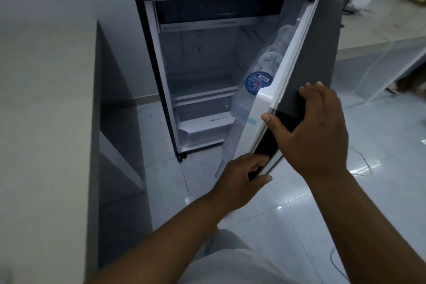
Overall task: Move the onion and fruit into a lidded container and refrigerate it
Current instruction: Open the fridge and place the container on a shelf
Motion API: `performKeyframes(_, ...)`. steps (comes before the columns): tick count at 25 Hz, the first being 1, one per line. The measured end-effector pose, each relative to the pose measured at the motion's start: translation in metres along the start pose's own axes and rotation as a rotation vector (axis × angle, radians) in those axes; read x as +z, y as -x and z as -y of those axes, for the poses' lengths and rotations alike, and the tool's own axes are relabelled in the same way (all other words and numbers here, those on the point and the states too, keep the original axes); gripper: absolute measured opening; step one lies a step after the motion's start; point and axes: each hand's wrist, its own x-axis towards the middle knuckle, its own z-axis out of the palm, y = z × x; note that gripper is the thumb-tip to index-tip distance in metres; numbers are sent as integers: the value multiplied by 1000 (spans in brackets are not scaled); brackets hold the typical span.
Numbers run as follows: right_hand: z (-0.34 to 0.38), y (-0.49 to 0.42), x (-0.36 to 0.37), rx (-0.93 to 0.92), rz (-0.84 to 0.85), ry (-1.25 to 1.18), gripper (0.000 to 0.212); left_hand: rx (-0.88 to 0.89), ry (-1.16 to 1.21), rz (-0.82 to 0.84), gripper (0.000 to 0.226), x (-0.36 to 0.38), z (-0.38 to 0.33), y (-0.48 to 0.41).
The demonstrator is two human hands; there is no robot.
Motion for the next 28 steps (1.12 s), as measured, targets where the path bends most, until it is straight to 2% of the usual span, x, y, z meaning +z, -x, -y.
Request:
performKeyframes(3, -18, 13, -21, -7, -58, 39, 61, -61, 42, -1, 40, -14, 13, 27)
performKeyframes(5, -14, 25, -28, -73, -96, 17, 50, -144, 94, -112, 33, -37, 24, 52)
performKeyframes(7, 13, 41, -19, -180, -42, -105, 46, -255, 137, -304, 26, -63, 33, 81)
performKeyframes(9, 56, 61, 8, -308, 139, -282, 45, -356, 156, -526, 22, -89, 42, 115)
performKeyframes(11, 99, 83, 42, -399, 394, -438, 44, -427, 156, -718, 19, -110, 49, 157)
performKeyframes(13, 136, 102, 78, -439, 675, -571, 41, -485, 97, -893, 18, -125, 53, 204)
performKeyframes(16, 199, 132, 125, -440, 1087, -665, 37, -546, 55, -1249, 17, -137, 57, 281)
performKeyframes(19, 272, 161, 161, -366, 1325, -710, 32, -677, -124, -1689, 17, -138, 60, 352)
performKeyframes(21, 323, 177, 182, -398, 1362, -666, 36, -860, -206, -1886, 36, -138, 68, 387)
performKeyframes(23, 370, 192, 198, -469, 1393, -610, 45, -1056, -67, -1954, 58, -142, 79, 411)
performKeyframes(25, 407, 208, 212, -511, 1469, -531, 55, -1142, 196, -1958, 72, -150, 88, 425)
performKeyframes(28, 433, 230, 232, -566, 1590, -406, 60, -1133, 450, -1895, 67, -159, 101, 434)
